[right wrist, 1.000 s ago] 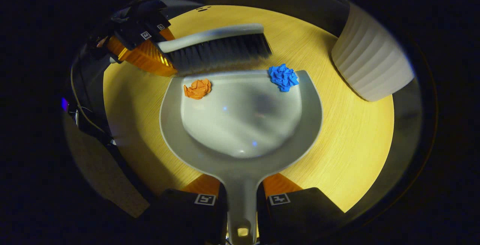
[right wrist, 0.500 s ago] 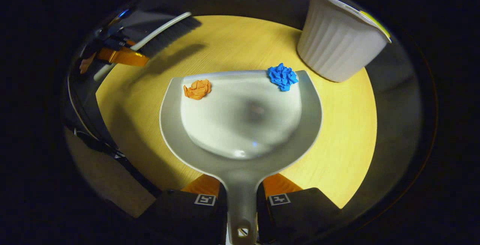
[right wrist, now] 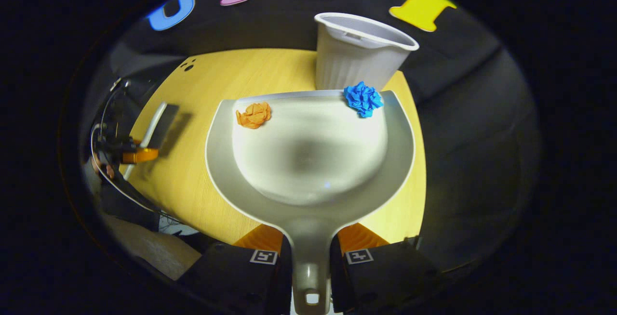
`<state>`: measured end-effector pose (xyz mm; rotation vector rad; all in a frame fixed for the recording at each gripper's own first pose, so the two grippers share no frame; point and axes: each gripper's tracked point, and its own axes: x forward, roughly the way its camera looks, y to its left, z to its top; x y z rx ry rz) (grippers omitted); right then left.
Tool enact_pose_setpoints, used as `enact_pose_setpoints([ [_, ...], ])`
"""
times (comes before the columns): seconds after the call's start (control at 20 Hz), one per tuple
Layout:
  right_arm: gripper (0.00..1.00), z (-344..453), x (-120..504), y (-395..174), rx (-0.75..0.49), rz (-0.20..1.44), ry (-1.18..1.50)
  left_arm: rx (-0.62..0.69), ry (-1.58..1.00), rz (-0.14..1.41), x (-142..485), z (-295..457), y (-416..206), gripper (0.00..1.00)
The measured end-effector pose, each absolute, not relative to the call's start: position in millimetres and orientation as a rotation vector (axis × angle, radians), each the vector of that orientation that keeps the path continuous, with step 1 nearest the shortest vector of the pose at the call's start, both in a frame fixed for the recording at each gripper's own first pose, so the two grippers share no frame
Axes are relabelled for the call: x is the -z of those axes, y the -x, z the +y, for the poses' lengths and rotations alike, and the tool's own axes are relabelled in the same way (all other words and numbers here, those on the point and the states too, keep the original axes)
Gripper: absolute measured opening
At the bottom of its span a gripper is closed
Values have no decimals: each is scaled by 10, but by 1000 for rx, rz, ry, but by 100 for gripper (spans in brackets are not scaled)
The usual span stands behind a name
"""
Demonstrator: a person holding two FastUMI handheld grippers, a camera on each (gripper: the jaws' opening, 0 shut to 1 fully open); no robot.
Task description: Pick up the small broom and dustpan from the desktop, sweep the trash into the dustpan with the broom, and then empty the trash into the garbage bin.
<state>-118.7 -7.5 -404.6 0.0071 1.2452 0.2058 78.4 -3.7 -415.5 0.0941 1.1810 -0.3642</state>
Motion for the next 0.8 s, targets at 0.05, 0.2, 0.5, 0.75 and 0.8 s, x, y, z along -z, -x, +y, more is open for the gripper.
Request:
enact_pose_setpoints([
  [0.05, 34, -56, 4022, 1179, -185, 1242, -20, 378, -91, 1187, 4192, -8, -829, 24],
  [0.2, 36, -64, 3961, 1125, -156, 1223, -61, 399, -76, 1206, 4252, 70, -915, 24],
  [0.5, 36, -420, 3887, 773, -27, 1196, -2, 403, -62, 1208, 4271, 75, -939, 24],
  [0.75, 36, -626, 3891, 606, 33, 1225, 98, 381, -57, 1205, 4236, 63, -917, 24],
  [0.8, 36, -616, 3920, 593, 42, 1233, 127, 373, -48, 1209, 4241, 63, -920, 24],
])
